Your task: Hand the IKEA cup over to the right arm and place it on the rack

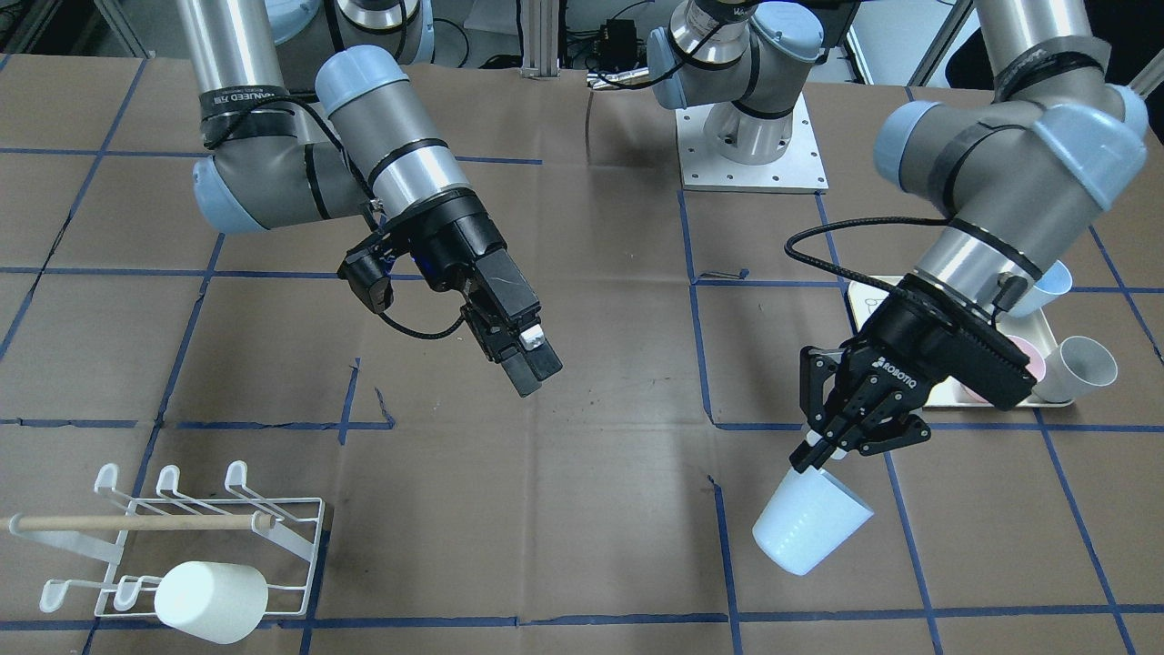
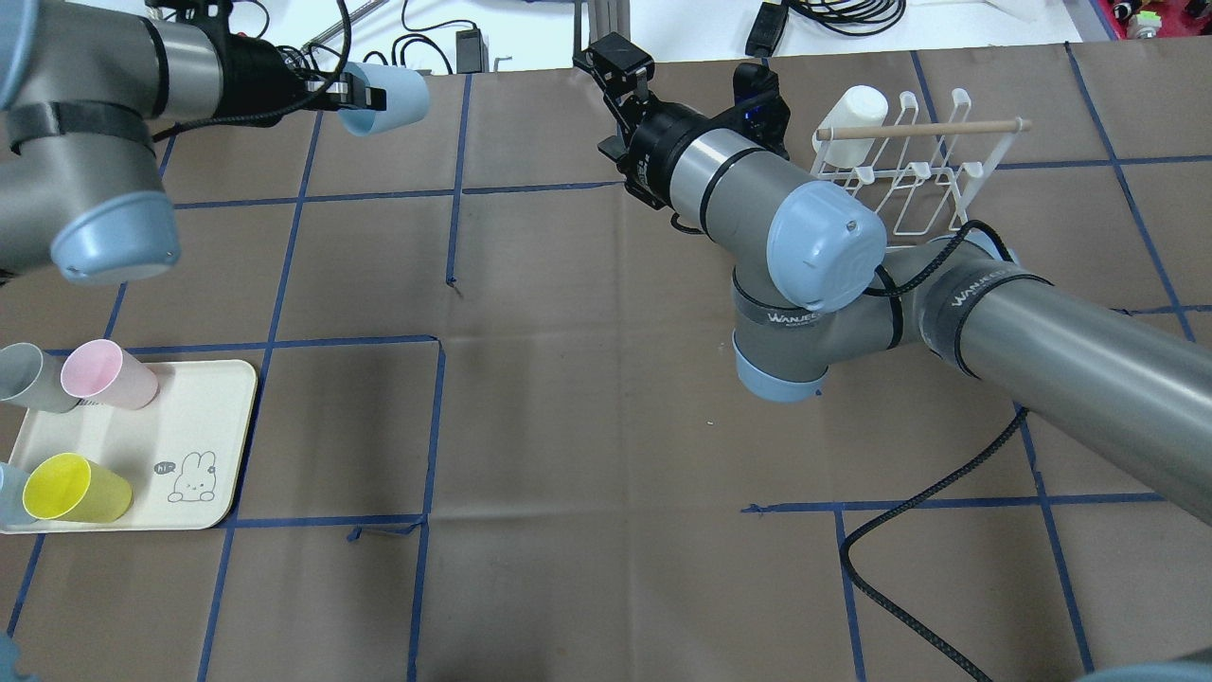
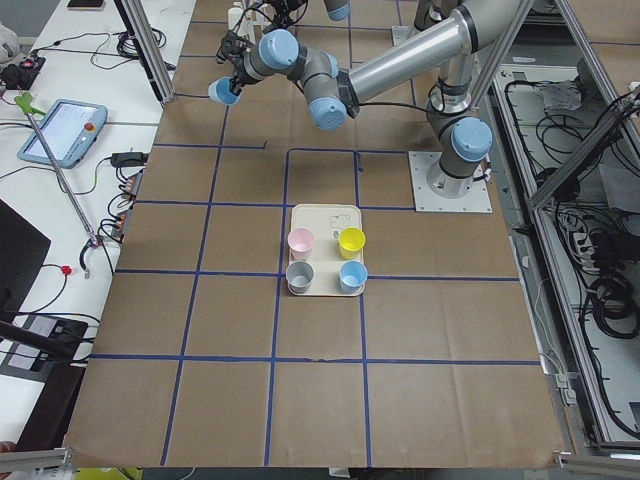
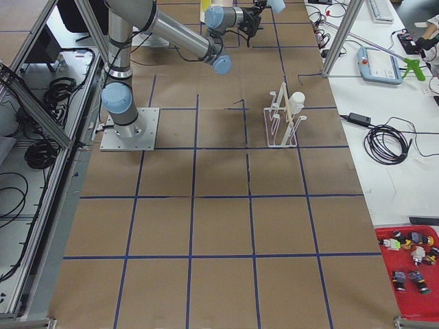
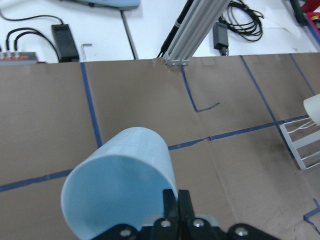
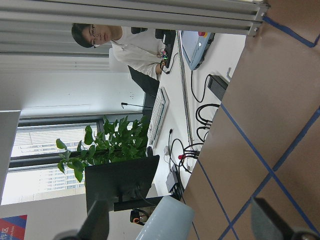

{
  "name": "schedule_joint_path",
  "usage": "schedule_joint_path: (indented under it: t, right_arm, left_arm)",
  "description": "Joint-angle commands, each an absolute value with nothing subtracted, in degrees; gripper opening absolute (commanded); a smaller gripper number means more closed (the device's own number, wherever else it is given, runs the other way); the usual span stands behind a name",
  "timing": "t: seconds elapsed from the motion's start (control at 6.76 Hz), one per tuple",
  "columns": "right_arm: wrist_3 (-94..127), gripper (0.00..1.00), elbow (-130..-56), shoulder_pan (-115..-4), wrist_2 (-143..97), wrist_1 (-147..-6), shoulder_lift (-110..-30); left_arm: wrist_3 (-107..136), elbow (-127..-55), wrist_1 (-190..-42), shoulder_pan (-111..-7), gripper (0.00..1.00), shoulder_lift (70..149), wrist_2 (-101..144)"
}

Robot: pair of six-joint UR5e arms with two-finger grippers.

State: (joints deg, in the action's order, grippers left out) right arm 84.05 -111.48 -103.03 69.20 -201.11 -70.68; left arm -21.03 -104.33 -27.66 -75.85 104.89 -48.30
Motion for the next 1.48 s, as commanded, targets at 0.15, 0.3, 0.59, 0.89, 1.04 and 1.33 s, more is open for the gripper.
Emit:
schedule_joint_path:
  t: [0.15, 0.3, 0.59, 0.89, 1.04, 1.33]
  right_arm:
    - [84.0, 1.0, -112.2, -101.6, 66.4, -200.7, -71.5]
    - [83.9, 1.0, -112.2, -101.6, 66.4, -200.7, -71.5]
    - [83.9, 1.0, -112.3, -101.6, 66.5, -200.6, -71.5]
    - [83.6, 1.0, -113.7, -101.2, 66.5, -200.5, -71.5]
    - [83.3, 1.0, -113.7, -100.9, 66.4, -200.4, -71.5]
    - [83.3, 1.0, -112.6, -100.2, 66.3, -200.3, -70.8]
  left_arm:
    - [-10.1, -107.9, 5.0, -81.0, 0.0, 113.5, -40.3]
    - [-4.4, -108.3, 12.1, -84.5, 0.0, 113.6, -40.7]
    - [-3.3, -113.3, 21.6, -86.3, 0.0, 113.8, -39.6]
    - [-3.3, -117.0, 25.7, -86.4, 0.0, 112.9, -37.1]
    - [-2.9, -117.0, 25.9, -86.4, 0.0, 112.7, -36.3]
    - [-1.6, -117.0, 26.1, -87.0, 0.0, 112.6, -36.3]
